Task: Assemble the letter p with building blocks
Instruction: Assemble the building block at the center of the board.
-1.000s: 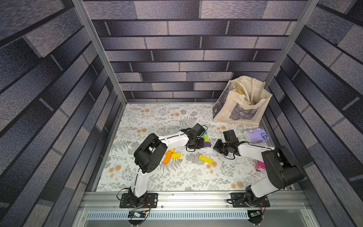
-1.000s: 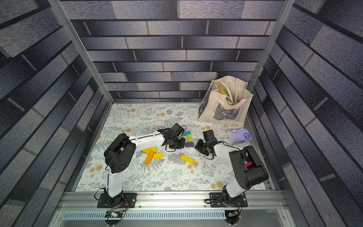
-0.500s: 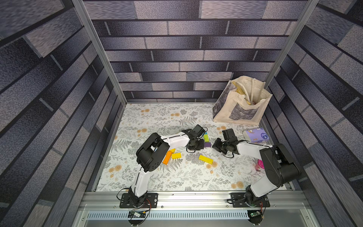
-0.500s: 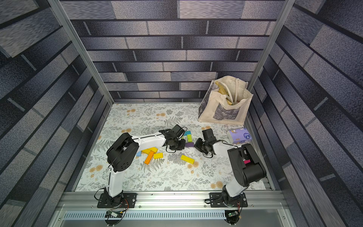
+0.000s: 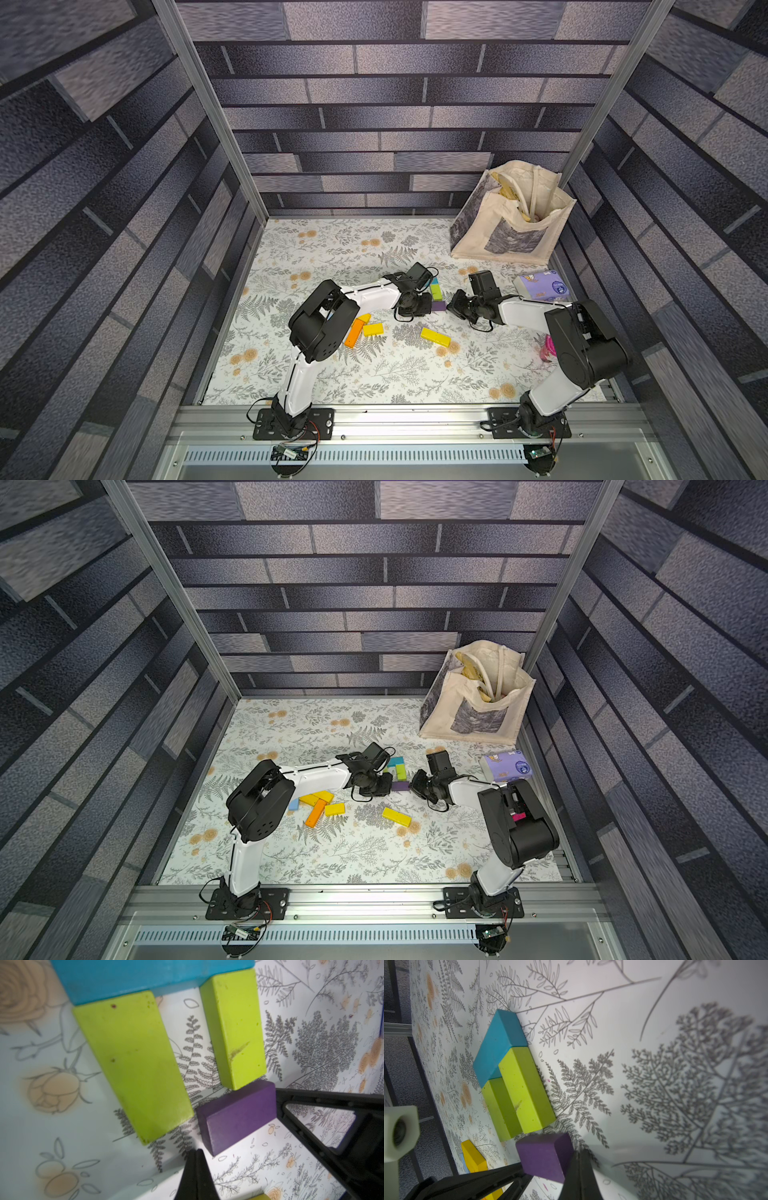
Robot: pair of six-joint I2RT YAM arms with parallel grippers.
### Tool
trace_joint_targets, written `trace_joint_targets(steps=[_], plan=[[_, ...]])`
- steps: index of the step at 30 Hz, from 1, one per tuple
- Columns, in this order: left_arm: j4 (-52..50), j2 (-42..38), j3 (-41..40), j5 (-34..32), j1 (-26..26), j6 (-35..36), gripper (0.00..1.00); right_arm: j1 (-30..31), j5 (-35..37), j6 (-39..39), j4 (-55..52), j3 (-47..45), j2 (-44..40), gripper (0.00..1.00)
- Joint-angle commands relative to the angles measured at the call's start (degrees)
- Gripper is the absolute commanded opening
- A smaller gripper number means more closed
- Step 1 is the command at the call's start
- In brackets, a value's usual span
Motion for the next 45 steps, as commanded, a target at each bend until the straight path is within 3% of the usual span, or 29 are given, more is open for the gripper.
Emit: trace_joint_targets(steps=[1,29,35,36,37,41,45], plan=[[-1.2,2.2,0.7,0.2,0.5,-1.0,0.0,0.2,1.6,-0.1,-4.1,-0.6,2.9,0.0],[-1.4,2.2,1.1,1.2,0.3,-0.1,0.0,0.2,3.3,-1.3,-6.7,0.6,2.7,0.0],[-0.6,-3.1,-2.0,-4.7,-0.2,0.6,0.0,0.2,5.4,-2.2,-9.7,-0.8,-2.6,0.0],[-0.2,-4.7,-2.9,-6.4,-0.4,0.9,0.02,0.1,5.9,-3.0,-10.7,-1.0,-4.2,0.0],[0.4,-6.6,-4.0,-8.4,-0.5,1.2,0.1,0.2,6.4,-4.6,-11.6,-1.3,-6.4,0.01],[4.7,-14.2,-10.0,-13.6,-0.5,1.7,0.16,0.8,7.3,-13.4,-16.4,-2.1,-16.9,0.14],[6.3,-20.7,-14.2,-16.2,0.0,2.6,0.22,2.7,5.3,-25.9,-27.7,1.8,-23.6,0.38]])
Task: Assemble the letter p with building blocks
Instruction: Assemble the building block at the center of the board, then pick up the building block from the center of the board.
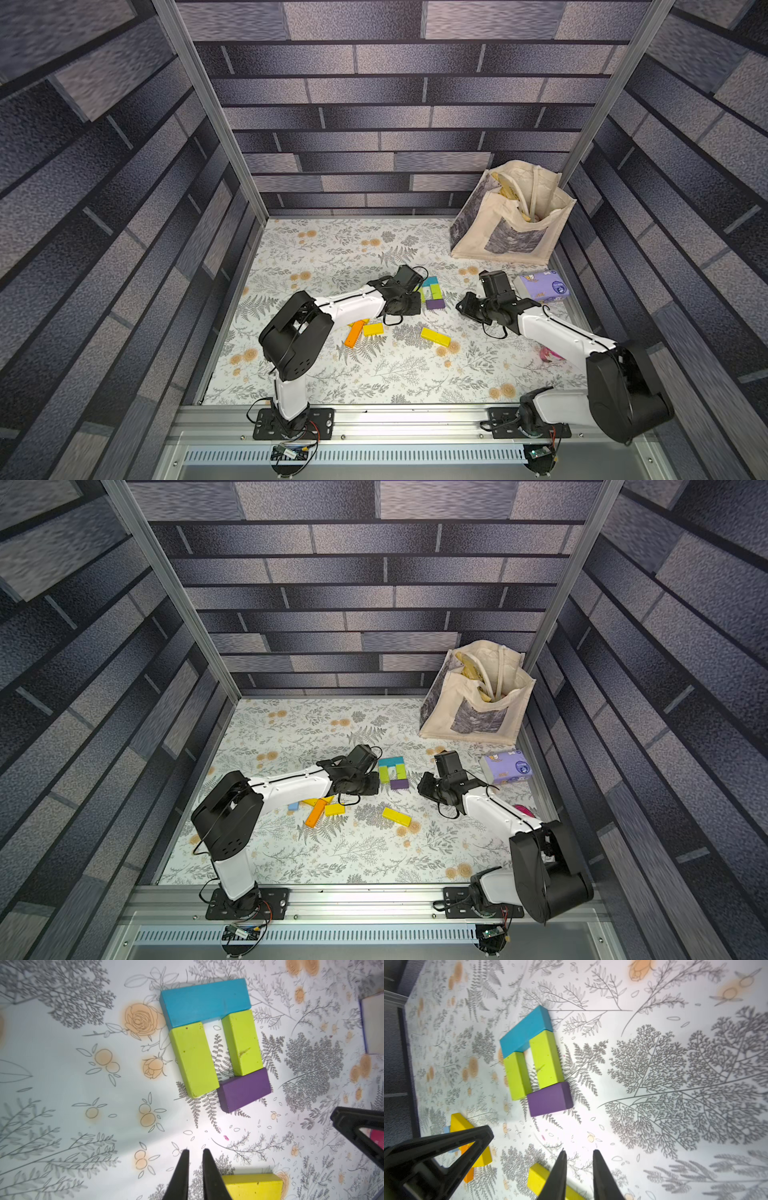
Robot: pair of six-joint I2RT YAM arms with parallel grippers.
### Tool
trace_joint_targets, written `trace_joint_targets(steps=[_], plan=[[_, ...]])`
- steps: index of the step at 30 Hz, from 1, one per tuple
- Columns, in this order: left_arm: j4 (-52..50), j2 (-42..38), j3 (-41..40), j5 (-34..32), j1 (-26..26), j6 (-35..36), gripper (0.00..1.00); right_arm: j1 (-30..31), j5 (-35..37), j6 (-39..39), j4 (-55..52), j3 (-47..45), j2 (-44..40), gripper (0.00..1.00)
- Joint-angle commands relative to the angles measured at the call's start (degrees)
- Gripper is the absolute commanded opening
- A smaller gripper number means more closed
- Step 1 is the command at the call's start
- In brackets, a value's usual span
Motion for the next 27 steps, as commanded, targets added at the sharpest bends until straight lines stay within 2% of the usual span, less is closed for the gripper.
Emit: trace_joint_targets(steps=[1,3,6,8,12,21,27], plan=[[2.4,-5.7,-2.7,-5.1,0.5,2.0,0.25,2.6,-0.3,-13.6,-13.1,3.9,-3.3,0.44],[1.6,-7.5,-3.6,-5.1,1.7,2.1,0.28,5.3,0.0,-16.8,-17.6,6.0,-3.1,0.51],[1.5,-9.8,-5.9,-4.1,4.1,2.1,0.33,11.6,2.1,-20.1,-21.9,8.6,-0.5,0.57],[1.6,-11.5,-7.5,-3.8,5.6,2.0,0.35,16.0,2.9,-21.4,-22.1,9.2,1.3,0.59],[0.8,-14.4,-10.3,-2.7,9.2,1.2,0.35,23.3,10.1,-23.5,-18.2,7.9,3.0,0.64],[2.0,-22.9,-19.6,-5.1,12.5,-3.0,0.35,25.6,14.4,-28.0,-19.5,11.1,12.1,0.65],[3.0,-23.6,-22.1,-5.0,13.7,-4.4,0.34,25.9,13.1,-27.0,-19.7,15.2,16.4,0.62]])
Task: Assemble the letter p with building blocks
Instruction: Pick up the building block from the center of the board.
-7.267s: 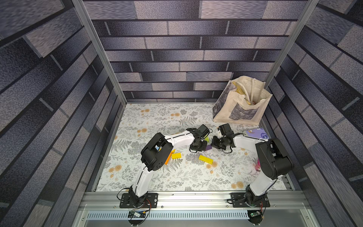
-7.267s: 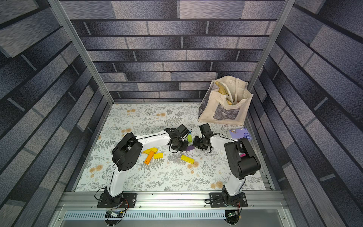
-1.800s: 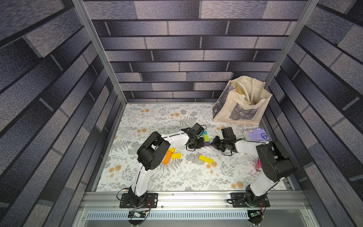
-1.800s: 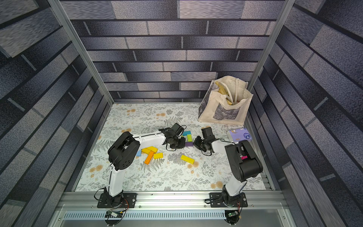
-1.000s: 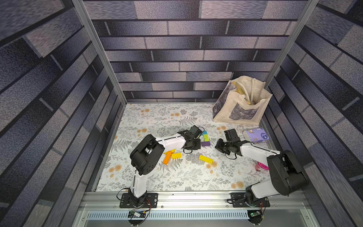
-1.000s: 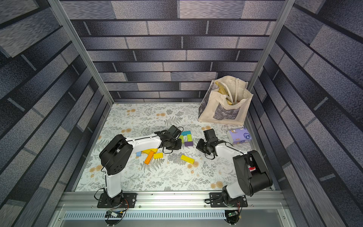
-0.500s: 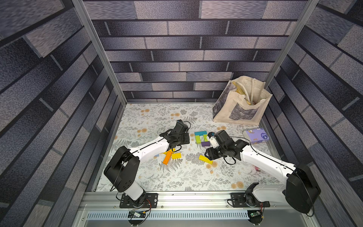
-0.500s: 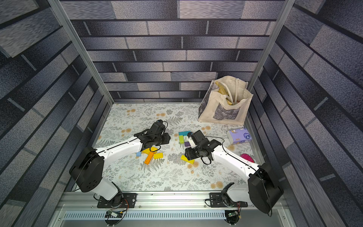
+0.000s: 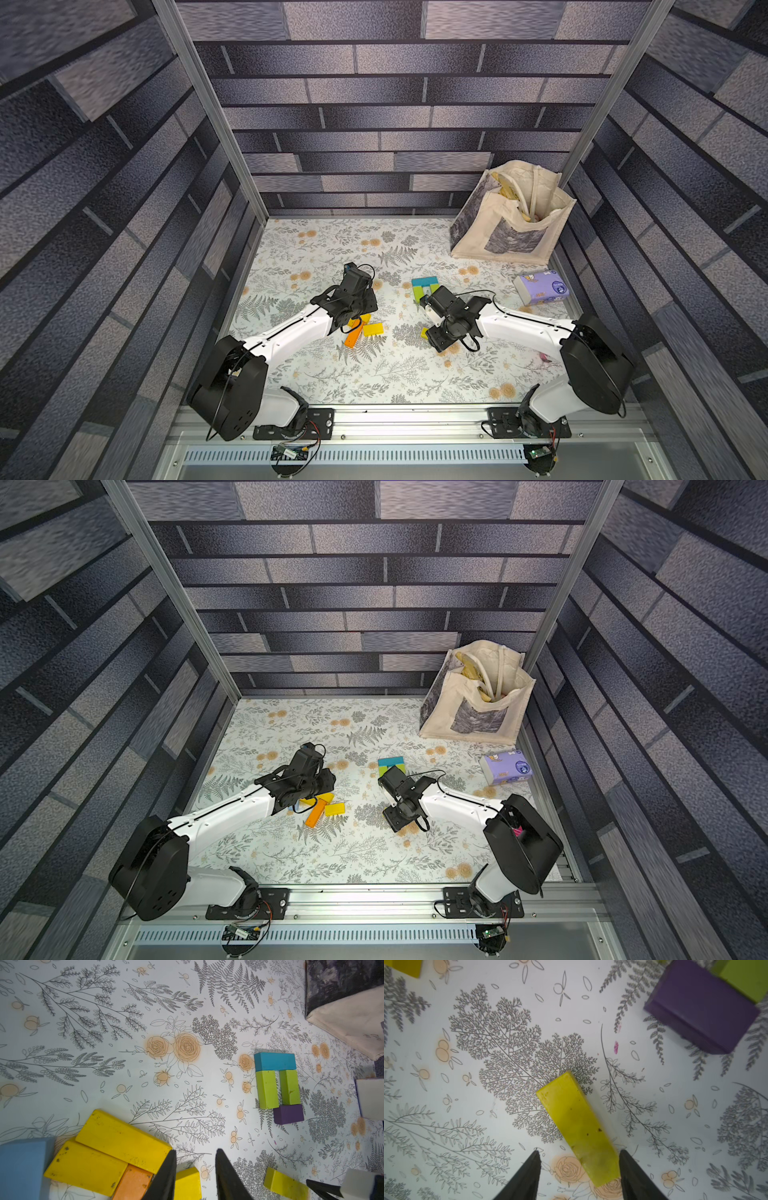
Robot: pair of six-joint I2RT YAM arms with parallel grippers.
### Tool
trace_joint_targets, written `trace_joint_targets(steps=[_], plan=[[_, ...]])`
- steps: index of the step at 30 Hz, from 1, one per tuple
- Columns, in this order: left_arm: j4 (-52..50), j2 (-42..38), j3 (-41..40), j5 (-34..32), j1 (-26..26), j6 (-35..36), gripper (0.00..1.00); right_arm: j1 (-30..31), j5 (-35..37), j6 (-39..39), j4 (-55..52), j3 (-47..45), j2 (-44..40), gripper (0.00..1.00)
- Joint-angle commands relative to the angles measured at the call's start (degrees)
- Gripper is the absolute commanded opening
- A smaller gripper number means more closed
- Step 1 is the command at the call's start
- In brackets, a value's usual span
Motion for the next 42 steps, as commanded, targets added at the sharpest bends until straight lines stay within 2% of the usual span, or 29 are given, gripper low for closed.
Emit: trace_joint_targets(steps=[1,6,13,19,35,39,42], plan=[[0.8,-0.5,-1.2,-0.7,1.2,-1.3,0.34,0.5,0.6,0.0,-2.2,4.0,2.0,0.62],[1.4,0.9,-0.6,2.0,3.1,0.3,0.34,1.5,3.1,1.1,-6.4,7.0,5.8,0.59],[2.7,3.3,0.6,5.7,5.8,2.5,0.33,3.9,5.7,3.9,-7.3,6.6,7.7,0.57],[3.2,3.5,1.1,7.2,6.3,3.1,0.33,5.0,6.6,6.3,-6.5,6.6,9.7,0.5],[3.1,2.7,-0.6,6.8,6.4,2.1,0.32,5.2,7.7,5.5,-5.1,6.1,11.6,0.57],[3.1,2.4,-0.4,6.9,6.4,1.7,0.32,5.3,7.4,6.7,-3.9,4.1,10.5,0.53],[3.1,2.1,-0.2,7.2,6.3,1.7,0.33,5.3,6.7,8.4,-2.7,2.7,9.1,0.45]])
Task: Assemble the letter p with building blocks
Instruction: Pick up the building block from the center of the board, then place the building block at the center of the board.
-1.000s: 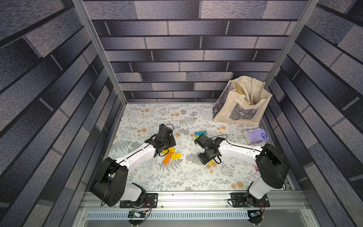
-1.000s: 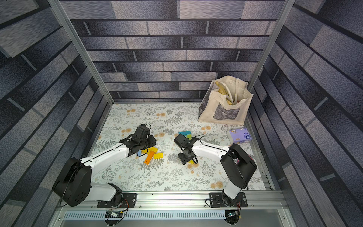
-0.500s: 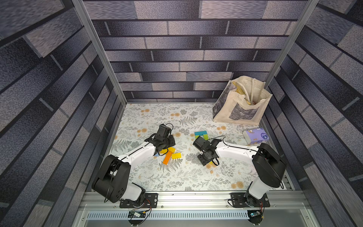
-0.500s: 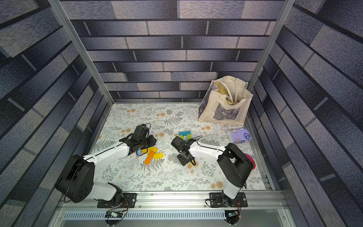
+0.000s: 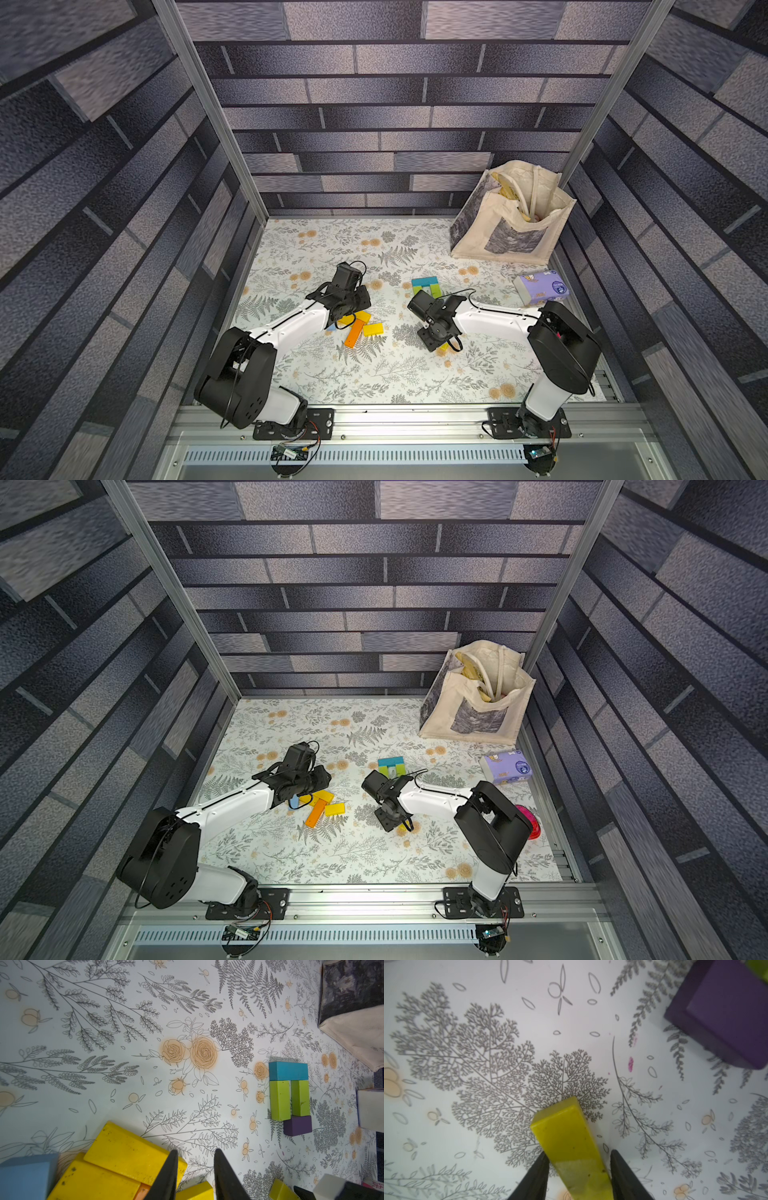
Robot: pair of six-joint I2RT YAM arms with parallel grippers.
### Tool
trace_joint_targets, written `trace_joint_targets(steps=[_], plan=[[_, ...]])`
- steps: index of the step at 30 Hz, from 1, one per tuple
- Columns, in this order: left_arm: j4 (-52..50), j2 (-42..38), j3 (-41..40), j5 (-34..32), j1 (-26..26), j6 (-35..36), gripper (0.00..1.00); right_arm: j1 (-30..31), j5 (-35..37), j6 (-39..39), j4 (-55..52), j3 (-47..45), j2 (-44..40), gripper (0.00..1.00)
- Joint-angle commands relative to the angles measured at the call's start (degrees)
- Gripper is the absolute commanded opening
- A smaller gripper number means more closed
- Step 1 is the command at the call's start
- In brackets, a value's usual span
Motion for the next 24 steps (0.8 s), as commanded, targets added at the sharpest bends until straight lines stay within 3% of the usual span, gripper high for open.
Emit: trace_joint_targets(steps=[1,7,9,15,24], plan=[[0.2,-1.5,0.1,0.9,0.2,0.1,0.33,0.5,-0.3,2.6,0.3,-3.0,-0.6,0.41],[-0.6,-2.1,0.4,1.6,-0.2,0.7,0.34,0.7,1.8,5.9,-0.4,-0.6,-6.0,0.15],[-0.5,-1.8,1.1,1.7,-0.4,1.1,0.34,0.7,3.2,7.0,-1.0,1.3,-8.0,0.11],[0.2,-0.8,2.0,2.9,-0.8,1.1,0.34,0.6,9.2,11.1,-8.5,11.4,-5.4,0.08],[0.2,0.1,2.3,3.7,-1.4,1.5,0.35,0.6,7.9,20.7,-10.3,18.1,3.5,0.08]])
